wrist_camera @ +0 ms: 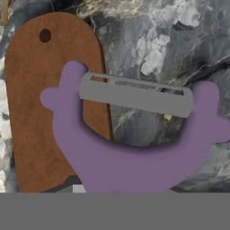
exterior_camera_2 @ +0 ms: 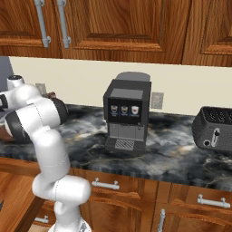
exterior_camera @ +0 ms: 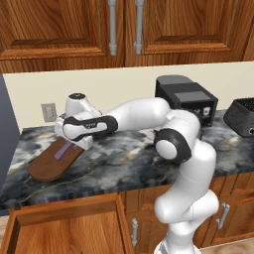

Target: Open the drawer on the left and place the cutting tools on the cutting board.

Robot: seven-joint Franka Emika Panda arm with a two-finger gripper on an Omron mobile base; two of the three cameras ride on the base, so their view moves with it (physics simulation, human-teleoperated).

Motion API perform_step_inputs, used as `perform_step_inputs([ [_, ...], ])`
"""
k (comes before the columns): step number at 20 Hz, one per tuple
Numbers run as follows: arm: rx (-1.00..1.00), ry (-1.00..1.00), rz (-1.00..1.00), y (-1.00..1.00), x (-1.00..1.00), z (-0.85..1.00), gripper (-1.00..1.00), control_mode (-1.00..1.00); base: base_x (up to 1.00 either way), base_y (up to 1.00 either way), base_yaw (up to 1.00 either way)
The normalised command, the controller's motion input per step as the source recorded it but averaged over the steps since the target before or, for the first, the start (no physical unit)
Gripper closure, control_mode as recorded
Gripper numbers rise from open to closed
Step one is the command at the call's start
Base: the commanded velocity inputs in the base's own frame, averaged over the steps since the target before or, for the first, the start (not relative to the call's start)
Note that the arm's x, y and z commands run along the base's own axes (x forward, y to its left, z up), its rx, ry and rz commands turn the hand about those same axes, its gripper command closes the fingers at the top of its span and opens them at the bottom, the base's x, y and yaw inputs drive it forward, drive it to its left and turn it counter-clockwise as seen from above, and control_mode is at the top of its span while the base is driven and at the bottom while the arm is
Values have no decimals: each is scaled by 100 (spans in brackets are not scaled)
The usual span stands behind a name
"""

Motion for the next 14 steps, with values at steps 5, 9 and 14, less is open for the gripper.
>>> perform_step_inputs([
  [5,2,-7,-1,8,32,-11,100,-100,0,0,0],
  [9,4,-5,-5,17,45,-8,100,-100,0,0,0],
  [14,5,-2,-5,15,38,-13,100,-100,0,0,0],
])
